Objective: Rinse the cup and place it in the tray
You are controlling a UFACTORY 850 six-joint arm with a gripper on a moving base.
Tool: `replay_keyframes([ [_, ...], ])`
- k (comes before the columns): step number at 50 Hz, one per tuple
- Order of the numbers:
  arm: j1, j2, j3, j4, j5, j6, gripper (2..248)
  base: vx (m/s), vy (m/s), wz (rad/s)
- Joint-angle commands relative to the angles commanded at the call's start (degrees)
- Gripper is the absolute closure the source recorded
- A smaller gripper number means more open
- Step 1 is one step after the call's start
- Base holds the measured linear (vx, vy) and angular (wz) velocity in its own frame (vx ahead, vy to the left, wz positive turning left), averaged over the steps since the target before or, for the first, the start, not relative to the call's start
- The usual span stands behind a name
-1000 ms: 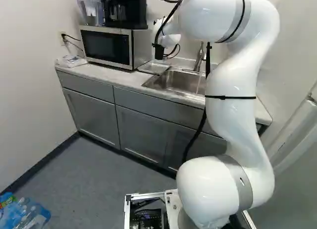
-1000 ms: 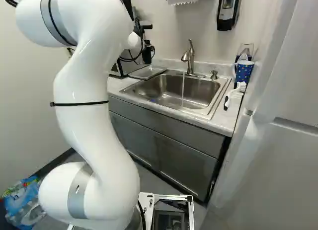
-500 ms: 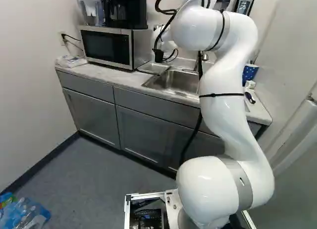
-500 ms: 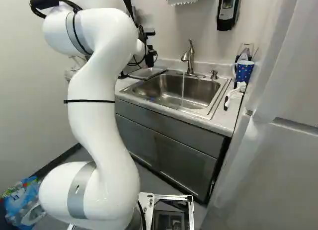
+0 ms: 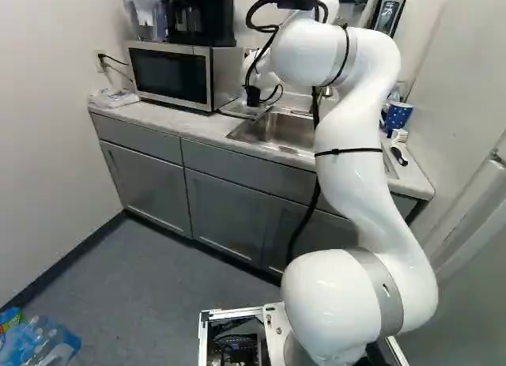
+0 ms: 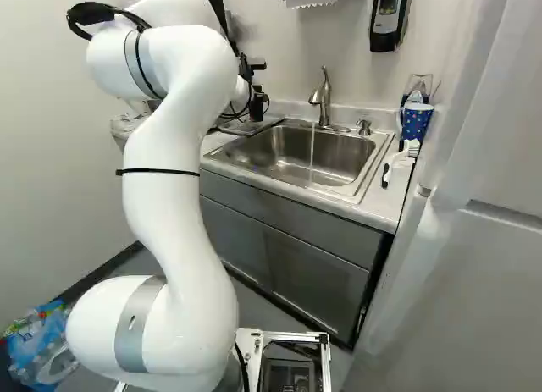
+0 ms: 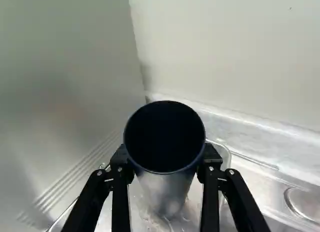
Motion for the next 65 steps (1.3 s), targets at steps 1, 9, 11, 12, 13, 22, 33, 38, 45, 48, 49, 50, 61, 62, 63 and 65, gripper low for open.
replay_keyframes([
  [1,0.0,-0.07,0.03,0.0,0.0,0.0,124,0.0,0.0,0.0],
  [9,0.0,-0.35,0.16,0.0,0.0,0.0,124,0.0,0.0,0.0],
  [11,0.0,-0.35,0.16,0.0,0.0,0.0,124,0.0,0.0,0.0],
  [12,0.0,-0.35,0.16,0.0,0.0,0.0,118,0.0,0.0,0.0],
  [13,0.0,-0.35,0.16,0.0,0.0,0.0,118,0.0,0.0,0.0],
  [22,0.0,-0.35,0.16,0.0,0.0,0.0,87,0.0,0.0,0.0],
  [33,0.0,-0.35,0.16,0.0,0.0,0.0,3,0.0,0.0,0.0],
  [38,0.0,-0.33,0.15,0.0,0.0,0.0,3,0.0,0.0,0.0],
  [45,0.0,-0.02,0.01,0.0,0.0,0.0,3,0.0,0.0,0.0],
  [48,0.0,0.2,-0.03,0.0,0.0,0.0,3,0.0,0.0,0.0],
  [49,0.0,0.3,0.0,0.0,0.0,0.0,3,0.0,0.0,0.0],
  [50,0.0,0.43,0.06,0.0,0.0,0.0,3,0.0,0.0,0.0],
  [61,0.03,2.69,1.69,0.0,0.0,0.0,3,0.0,0.0,0.0],
  [62,0.03,2.93,1.88,0.0,0.0,0.0,3,0.0,0.0,0.0],
  [63,0.04,3.17,2.07,0.0,0.0,0.0,3,0.0,0.0,0.0],
  [65,0.04,3.65,2.46,0.0,0.0,0.0,3,0.0,0.0,0.0],
])
